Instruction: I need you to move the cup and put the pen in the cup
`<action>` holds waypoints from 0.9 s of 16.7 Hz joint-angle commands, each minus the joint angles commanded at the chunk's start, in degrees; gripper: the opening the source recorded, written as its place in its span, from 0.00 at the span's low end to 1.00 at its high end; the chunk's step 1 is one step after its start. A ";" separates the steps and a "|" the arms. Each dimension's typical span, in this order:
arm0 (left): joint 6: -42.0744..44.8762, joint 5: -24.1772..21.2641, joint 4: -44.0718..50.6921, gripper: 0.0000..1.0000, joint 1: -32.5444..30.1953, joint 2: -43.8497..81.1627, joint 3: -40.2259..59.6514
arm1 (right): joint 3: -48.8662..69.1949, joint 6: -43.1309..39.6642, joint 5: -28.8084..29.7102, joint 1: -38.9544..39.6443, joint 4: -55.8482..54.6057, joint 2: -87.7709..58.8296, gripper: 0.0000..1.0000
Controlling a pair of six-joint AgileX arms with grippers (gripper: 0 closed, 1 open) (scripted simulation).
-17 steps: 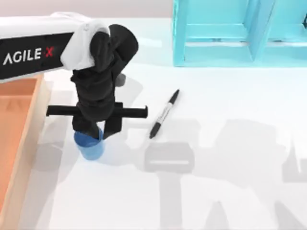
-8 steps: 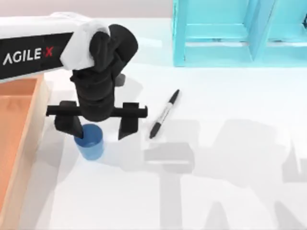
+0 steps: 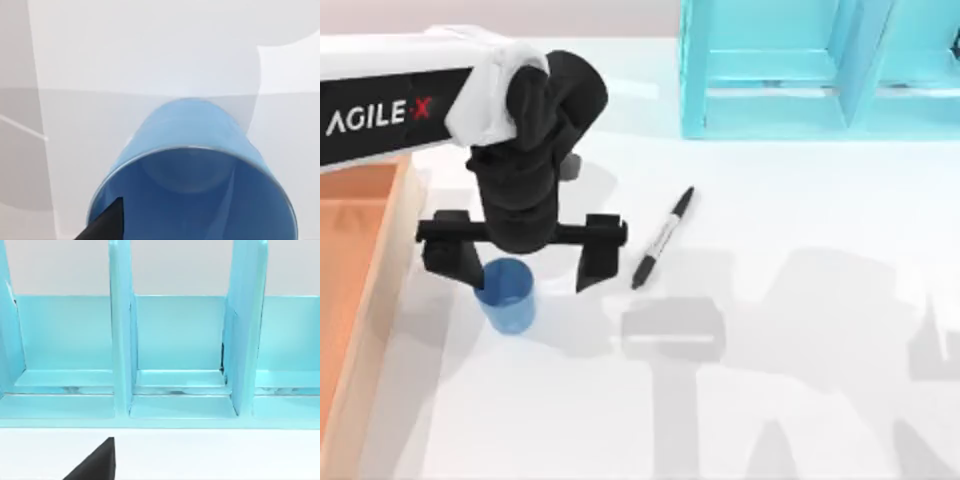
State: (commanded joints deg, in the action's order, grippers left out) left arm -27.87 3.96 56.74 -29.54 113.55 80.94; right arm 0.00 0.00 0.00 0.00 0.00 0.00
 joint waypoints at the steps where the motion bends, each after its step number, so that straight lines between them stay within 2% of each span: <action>1: 0.01 -0.02 0.14 1.00 -0.03 0.02 0.14 | 0.00 0.00 0.00 0.00 0.00 0.00 1.00; 5: 0.27 -0.42 6.66 1.00 -0.76 0.19 6.67 | 0.00 0.00 0.00 0.00 0.00 0.00 1.00; 11: -0.18 -0.36 28.16 1.00 -0.65 -0.23 27.16 | 0.00 0.00 0.00 0.00 0.00 0.00 1.00; 15: -0.35 0.01 33.97 1.00 -0.33 -1.14 32.79 | 0.00 0.00 0.00 0.00 0.00 0.00 1.00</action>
State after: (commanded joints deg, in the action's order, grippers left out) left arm -28.21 3.97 90.70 -29.87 112.41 113.73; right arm 0.00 0.00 0.00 0.00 0.00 0.00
